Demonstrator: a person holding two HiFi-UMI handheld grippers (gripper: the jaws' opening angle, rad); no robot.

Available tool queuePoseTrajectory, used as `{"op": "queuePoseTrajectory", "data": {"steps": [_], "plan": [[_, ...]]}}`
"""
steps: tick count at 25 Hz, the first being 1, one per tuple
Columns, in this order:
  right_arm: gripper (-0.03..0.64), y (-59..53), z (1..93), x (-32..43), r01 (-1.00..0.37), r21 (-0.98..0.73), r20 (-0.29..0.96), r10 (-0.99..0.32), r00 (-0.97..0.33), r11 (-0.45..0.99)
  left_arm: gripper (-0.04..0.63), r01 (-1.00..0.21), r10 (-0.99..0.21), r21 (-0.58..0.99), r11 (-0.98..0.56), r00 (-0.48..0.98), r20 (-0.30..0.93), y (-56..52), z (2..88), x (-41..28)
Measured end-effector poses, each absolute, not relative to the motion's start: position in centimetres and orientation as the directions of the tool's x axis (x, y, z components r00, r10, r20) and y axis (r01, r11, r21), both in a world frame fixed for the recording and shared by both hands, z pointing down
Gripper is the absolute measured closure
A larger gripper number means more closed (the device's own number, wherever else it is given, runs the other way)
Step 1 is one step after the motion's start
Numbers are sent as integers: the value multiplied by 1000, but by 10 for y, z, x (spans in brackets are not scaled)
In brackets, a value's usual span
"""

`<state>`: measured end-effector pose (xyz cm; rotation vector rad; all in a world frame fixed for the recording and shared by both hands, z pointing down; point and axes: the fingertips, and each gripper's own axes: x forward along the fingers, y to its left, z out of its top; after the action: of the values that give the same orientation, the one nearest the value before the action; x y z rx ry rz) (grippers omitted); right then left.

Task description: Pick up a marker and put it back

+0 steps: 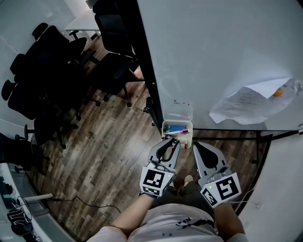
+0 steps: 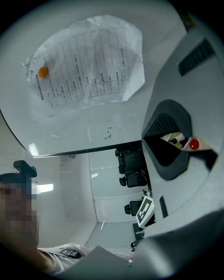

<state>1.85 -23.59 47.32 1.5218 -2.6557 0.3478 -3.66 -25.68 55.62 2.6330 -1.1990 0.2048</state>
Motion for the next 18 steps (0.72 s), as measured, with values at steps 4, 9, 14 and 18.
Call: {"op": "queuePoseTrajectory", "data": {"steps": [4,9,14,18], "plan": [[604,-239,478,16,-857,-166,169,-842,-512,488,520,-767,-734,123,-630,640,228,-261,559,-41],[604,-240,478,12,-852,-167,175,-836,-520,495,500,-777,-750,87,-623,625,217,-264,553,-46],[604,-242,477,8,-847,-171,178,-830,-529,503,485,-785,-760,84,-613,616,208,-265,546,-54],[604,-243,476,3,-842,-176,178,-824,-537,510,485,-789,-763,84,-609,611,209,-265,541,-60]]}}
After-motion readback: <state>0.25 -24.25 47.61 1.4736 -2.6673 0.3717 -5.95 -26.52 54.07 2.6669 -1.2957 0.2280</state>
